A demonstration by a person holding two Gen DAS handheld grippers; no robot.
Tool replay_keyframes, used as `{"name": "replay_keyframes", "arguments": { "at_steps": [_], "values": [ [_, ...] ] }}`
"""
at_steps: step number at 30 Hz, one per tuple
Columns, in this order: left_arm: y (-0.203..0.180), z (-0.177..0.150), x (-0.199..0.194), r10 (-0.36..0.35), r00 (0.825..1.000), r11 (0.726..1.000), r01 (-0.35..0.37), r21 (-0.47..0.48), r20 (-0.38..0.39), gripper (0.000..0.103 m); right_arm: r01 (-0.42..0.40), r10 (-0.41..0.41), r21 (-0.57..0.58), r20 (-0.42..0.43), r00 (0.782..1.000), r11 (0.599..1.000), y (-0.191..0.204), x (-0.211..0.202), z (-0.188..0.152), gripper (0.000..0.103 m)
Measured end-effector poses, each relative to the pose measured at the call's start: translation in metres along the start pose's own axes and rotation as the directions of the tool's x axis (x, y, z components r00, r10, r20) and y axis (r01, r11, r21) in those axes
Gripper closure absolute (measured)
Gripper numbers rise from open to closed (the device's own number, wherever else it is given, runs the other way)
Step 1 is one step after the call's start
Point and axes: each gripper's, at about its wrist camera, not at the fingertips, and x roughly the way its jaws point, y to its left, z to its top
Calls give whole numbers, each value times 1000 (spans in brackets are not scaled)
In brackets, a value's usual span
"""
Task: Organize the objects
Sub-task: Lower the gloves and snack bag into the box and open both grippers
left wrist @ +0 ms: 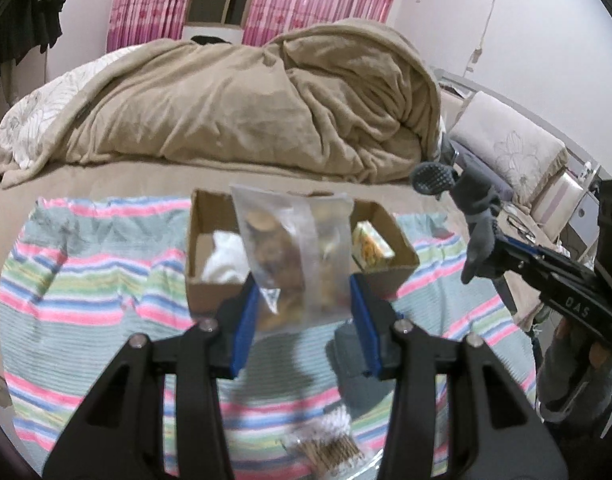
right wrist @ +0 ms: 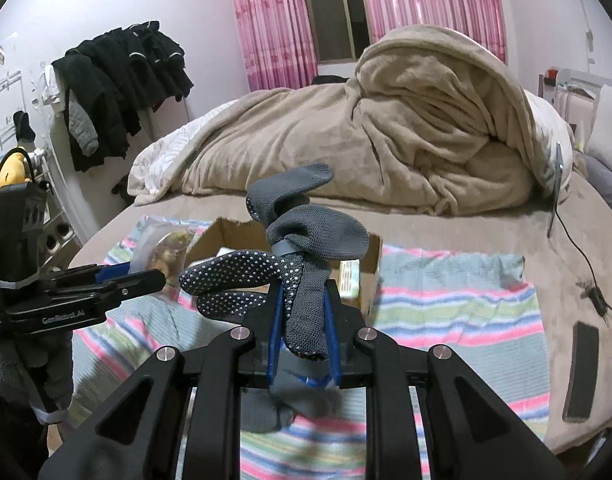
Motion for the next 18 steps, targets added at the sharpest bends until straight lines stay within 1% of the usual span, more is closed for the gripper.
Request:
{"name": "replay_keyframes", "arguments": {
  "at_steps": [4, 9, 13, 16, 18],
  "values": [
    [0, 14, 2, -9, 1000, 1000, 8, 6, 17, 58, -5, 5, -3, 4, 1000, 1000, 0, 10, 13, 83],
    [3, 32, 16, -13, 1000, 1000, 13, 15, 21, 58, -12, 12, -8, 2, 1000, 1000, 3, 28, 27, 83],
    [10, 43, 34, -27, 1000, 1000, 27, 4, 4, 58, -10, 10, -14, -13, 1000, 1000, 4, 44, 32, 83],
    [14, 46, 48, -54, 998, 998, 53, -14, -16, 58, -6, 6, -13, -28, 1000, 1000, 3, 56, 33, 83],
    [14, 48, 54, -59, 998, 998, 59, -16, -19, 58, -5, 4, -14, -38, 999, 1000, 2, 62, 33, 83]
  ]
}}
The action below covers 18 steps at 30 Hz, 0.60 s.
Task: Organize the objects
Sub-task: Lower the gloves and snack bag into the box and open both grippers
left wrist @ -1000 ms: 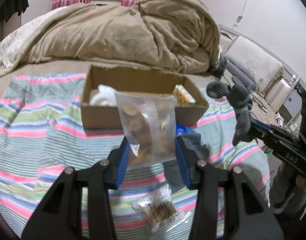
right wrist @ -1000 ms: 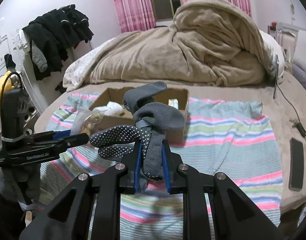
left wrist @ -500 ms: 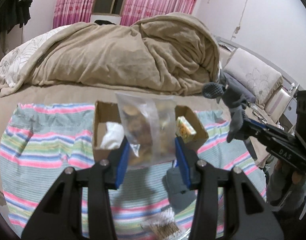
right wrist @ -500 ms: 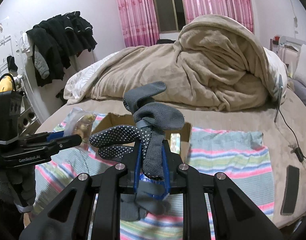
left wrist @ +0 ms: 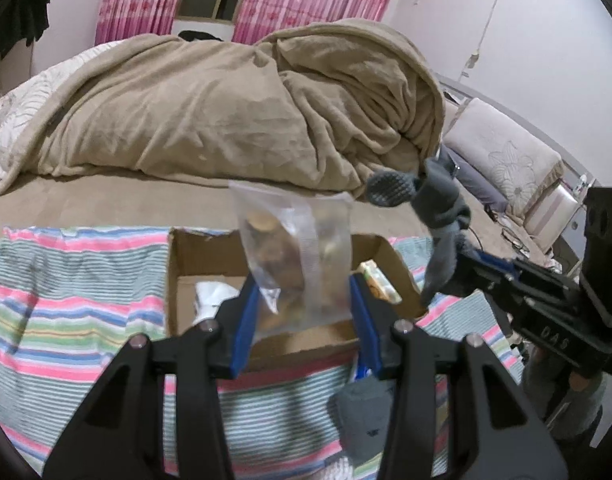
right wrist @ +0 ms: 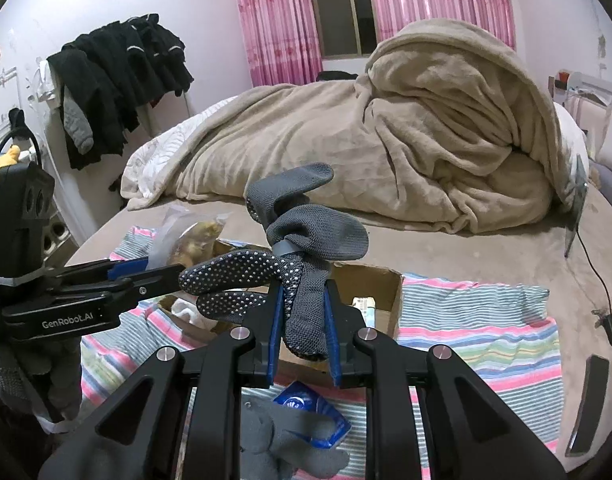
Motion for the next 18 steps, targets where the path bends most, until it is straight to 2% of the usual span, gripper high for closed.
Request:
{"name": "replay_keyframes", "arguments": {
  "at_steps": [8, 18],
  "values": [
    [7, -2, 39, 17, 998, 1000, -17, -2, -53, 58, 16, -15, 7, -63, 998, 1000, -9, 40, -3, 83],
    [23, -21, 85, 80, 984, 997, -82, 0, -159, 55, 16, -8, 45, -167, 986, 999, -22, 86, -21, 81]
  ]
}}
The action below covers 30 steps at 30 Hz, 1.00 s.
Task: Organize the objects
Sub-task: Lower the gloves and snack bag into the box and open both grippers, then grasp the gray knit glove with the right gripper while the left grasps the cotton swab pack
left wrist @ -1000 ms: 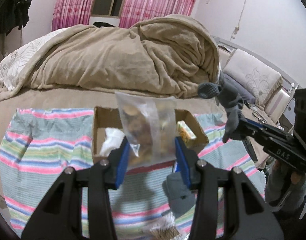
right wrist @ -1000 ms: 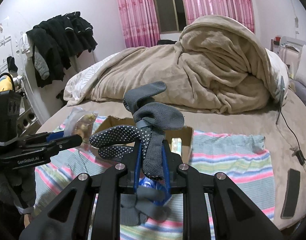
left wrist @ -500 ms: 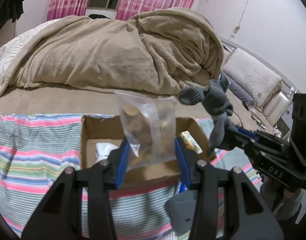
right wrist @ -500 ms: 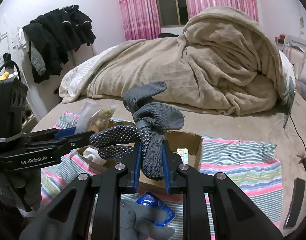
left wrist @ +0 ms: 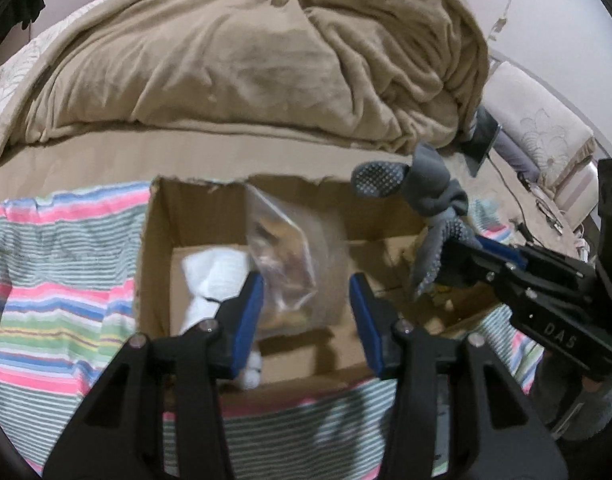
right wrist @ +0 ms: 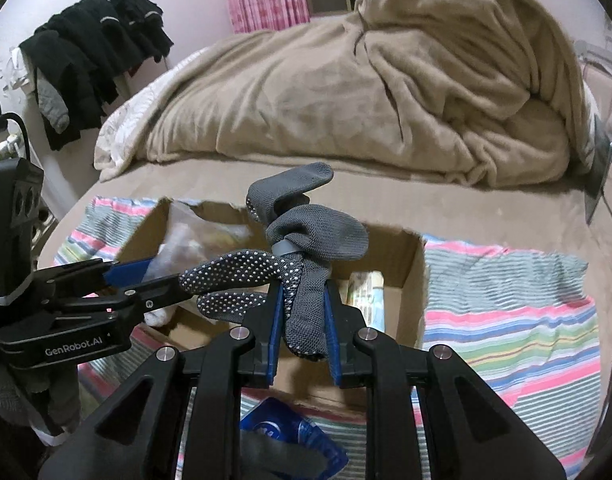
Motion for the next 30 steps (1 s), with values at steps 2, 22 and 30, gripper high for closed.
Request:
{"name": "replay_keyframes", "arguments": {
  "at_steps": [2, 22, 30],
  "values": [
    [2, -1, 1, -6, 1000, 1000, 6, -11, -8, 53, -4, 4, 15, -12, 1000, 1000, -2, 2, -1, 81],
    [-13, -37, -112, 23, 986, 1000, -19, -25, 168, 25, -8, 8, -4, 87, 996, 1000, 21, -74, -25, 58],
    [-24, -64, -148, 19, 981, 1000, -16, -19, 196, 23, -19, 25, -56, 101, 995, 998, 45, -100, -42, 45]
  ]
}}
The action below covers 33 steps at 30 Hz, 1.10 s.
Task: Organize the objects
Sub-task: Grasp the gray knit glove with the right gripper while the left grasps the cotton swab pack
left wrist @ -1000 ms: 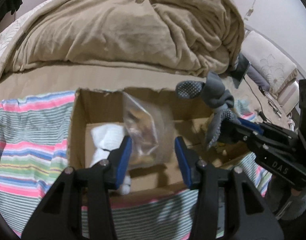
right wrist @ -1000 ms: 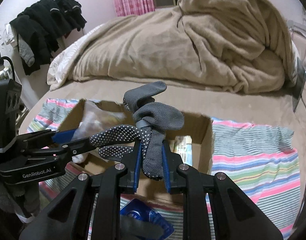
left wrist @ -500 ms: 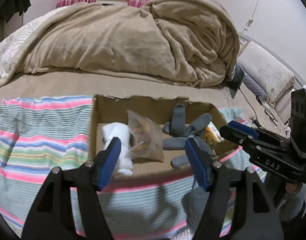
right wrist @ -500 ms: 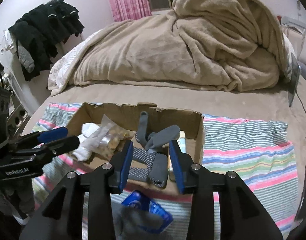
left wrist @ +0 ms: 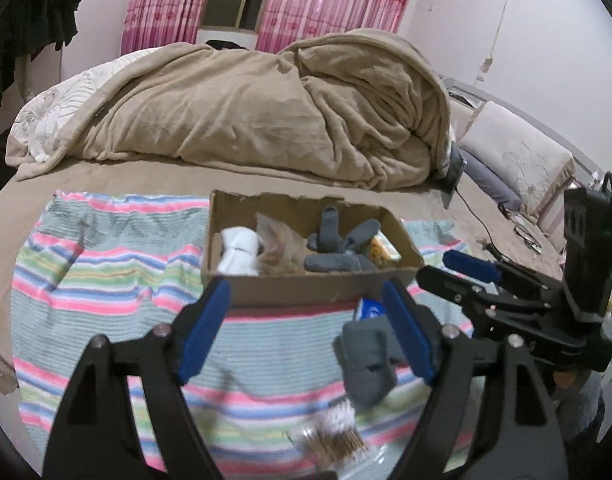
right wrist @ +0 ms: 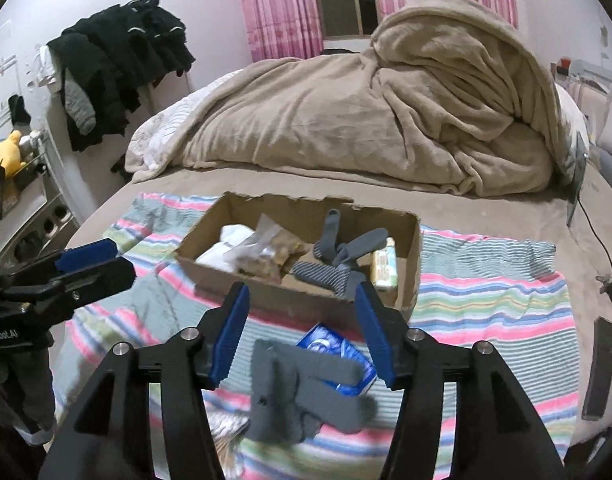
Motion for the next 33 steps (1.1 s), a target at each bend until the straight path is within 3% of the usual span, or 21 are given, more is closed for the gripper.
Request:
{"name": "replay_keyframes", "arguments": {
  "at_steps": [8, 14, 25, 33],
  "values": [
    [-3, -23, -22, 6, 1000, 1000, -6, -13, 5, 23, -12, 12, -10, -6, 1000, 1000, 12, -14, -19, 45],
    [0, -39, -27, 9, 1000, 1000, -9, -29, -7, 23, -9, 8, -9, -48, 999, 1000, 13, -2, -35, 45],
    [0, -83, 11, 6, 990, 999, -13, -43, -141, 23, -24, 20, -20, -151, 988, 1000, 9, 39, -64, 45],
    [-3, -105, 34, 1, 974, 999, -10, -39, -226, 23, -68, 63, -16, -202, 977, 998, 8, 62, -66, 45]
  ]
}}
